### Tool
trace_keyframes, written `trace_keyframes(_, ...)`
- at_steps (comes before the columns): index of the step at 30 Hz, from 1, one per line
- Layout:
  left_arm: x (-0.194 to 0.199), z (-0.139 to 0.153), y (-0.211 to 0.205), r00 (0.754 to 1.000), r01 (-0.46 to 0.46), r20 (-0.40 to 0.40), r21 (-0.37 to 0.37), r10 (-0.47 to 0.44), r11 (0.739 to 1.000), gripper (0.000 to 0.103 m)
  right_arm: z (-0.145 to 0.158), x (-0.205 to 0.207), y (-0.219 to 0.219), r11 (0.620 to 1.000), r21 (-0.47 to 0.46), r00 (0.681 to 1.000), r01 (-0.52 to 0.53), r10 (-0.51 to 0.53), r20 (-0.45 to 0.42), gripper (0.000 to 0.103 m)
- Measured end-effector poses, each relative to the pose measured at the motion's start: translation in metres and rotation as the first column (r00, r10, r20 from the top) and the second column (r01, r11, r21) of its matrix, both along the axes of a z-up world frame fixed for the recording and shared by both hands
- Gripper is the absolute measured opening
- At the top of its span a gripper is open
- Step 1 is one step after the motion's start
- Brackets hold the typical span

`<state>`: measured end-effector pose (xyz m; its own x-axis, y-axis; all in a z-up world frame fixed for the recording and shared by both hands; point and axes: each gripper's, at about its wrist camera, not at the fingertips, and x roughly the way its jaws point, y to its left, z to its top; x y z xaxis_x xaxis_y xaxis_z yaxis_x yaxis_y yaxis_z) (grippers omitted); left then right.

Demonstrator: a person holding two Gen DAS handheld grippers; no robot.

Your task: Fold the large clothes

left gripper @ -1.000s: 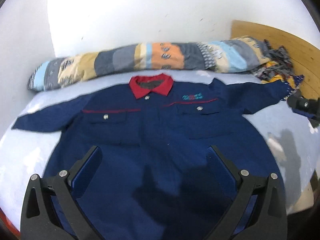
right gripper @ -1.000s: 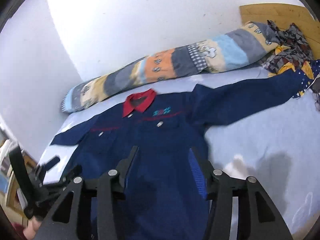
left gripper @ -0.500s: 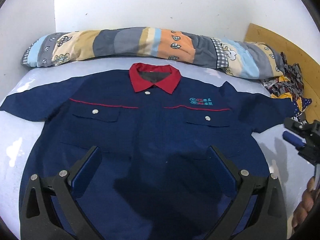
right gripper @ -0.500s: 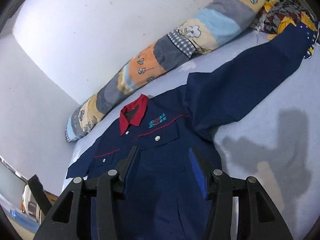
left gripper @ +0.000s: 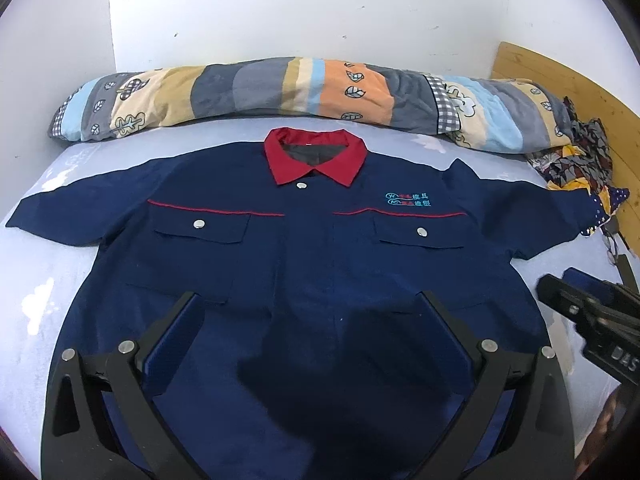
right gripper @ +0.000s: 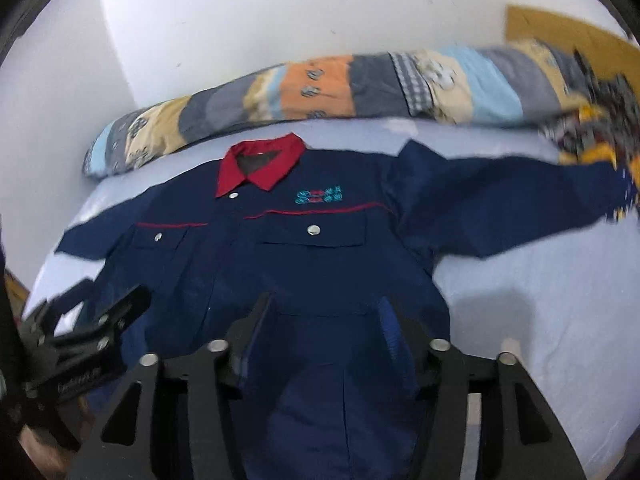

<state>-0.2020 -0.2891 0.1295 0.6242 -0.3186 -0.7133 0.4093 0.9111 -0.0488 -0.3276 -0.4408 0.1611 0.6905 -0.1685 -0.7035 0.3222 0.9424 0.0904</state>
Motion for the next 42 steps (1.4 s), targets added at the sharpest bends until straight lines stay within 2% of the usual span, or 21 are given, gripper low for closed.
trace_keyframes(2, 0.002, -0.001, -0.001, 1.000, -0.003, 0.004, 0.007, 0.003, 1.000, 0.103, 0.006, -0.007, -0.013, 0.999, 0.036, 1.000, -0.003, 0.002, 0.028, 0.060)
trace_keyframes(5, 0.002, -0.001, -0.001, 1.000, -0.008, 0.027, 0.025, 0.008, 1.000, 0.103, 0.028, -0.031, -0.064, 0.982, 0.183, 0.989, 0.036, -0.061, 0.132, 0.060)
trace_keyframes(10, 0.005, -0.004, -0.007, 1.000, -0.006, 0.022, 0.033, 0.005, 0.999, 0.103, 0.047, -0.079, -0.177, 0.945, 0.218, 0.944, 0.245, -0.284, 0.167, 0.060)
trace_keyframes(13, 0.002, -0.006, -0.017, 0.999, 0.014, 0.031, 0.052, -0.015, 0.999, 0.103, 0.043, -0.106, -0.258, 0.895, 0.278, 0.897, 0.349, -0.405, 0.178, 0.060)
trace_keyframes(16, -0.003, -0.011, -0.027, 0.998, 0.049, 0.037, 0.085, -0.053, 0.995, 0.103, 0.028, -0.132, -0.345, 0.818, 0.365, 0.833, 0.444, -0.527, 0.167, 0.058)
trace_keyframes(18, -0.006, -0.015, -0.035, 0.996, 0.072, 0.036, 0.109, -0.076, 0.991, 0.103, 0.016, -0.139, -0.389, 0.778, 0.432, 0.805, 0.457, -0.568, 0.171, 0.044)
trace_keyframes(20, -0.007, -0.018, -0.041, 0.995, 0.086, 0.032, 0.122, -0.091, 0.989, 0.103, 0.003, -0.139, -0.430, 0.736, 0.475, 0.773, 0.482, -0.613, 0.164, 0.038)
trace_keyframes(23, -0.008, -0.023, -0.048, 0.994, 0.100, 0.032, 0.140, -0.105, 0.985, 0.103, -0.016, -0.127, -0.475, 0.695, 0.505, 0.734, 0.511, -0.659, 0.163, 0.037)
trace_keyframes(28, -0.011, -0.030, -0.055, 0.991, 0.119, 0.035, 0.181, -0.128, 0.976, 0.103, -0.053, -0.103, -0.519, 0.646, 0.554, 0.720, 0.525, -0.685, 0.116, 0.037)
trace_keyframes(35, -0.011, -0.039, -0.059, 0.990, 0.137, 0.007, 0.201, -0.141, 0.970, 0.103, -0.071, -0.072, -0.540, 0.661, 0.508, 0.725, 0.552, -0.682, 0.100, 0.040)
trace_keyframes(37, -0.012, -0.040, -0.060, 0.990, 0.139, 0.006, 0.204, -0.144, 0.969, 0.103, -0.075, -0.063, -0.545, 0.654, 0.473, 0.716, 0.590, -0.695, 0.068, 0.041)
trace_keyframes(40, -0.014, -0.040, -0.061, 0.989, 0.141, 0.015, 0.213, -0.147, 0.967, 0.103, -0.085, -0.057, -0.549, 0.643, 0.469, 0.713, 0.606, -0.700, 0.040, 0.043)
trace_keyframes(42, -0.013, -0.040, -0.061, 0.989, 0.142, 0.014, 0.213, -0.148, 0.967, 0.103, -0.080, -0.051, -0.544, 0.681, 0.393, 0.732, 0.617, -0.681, 0.030, 0.030)
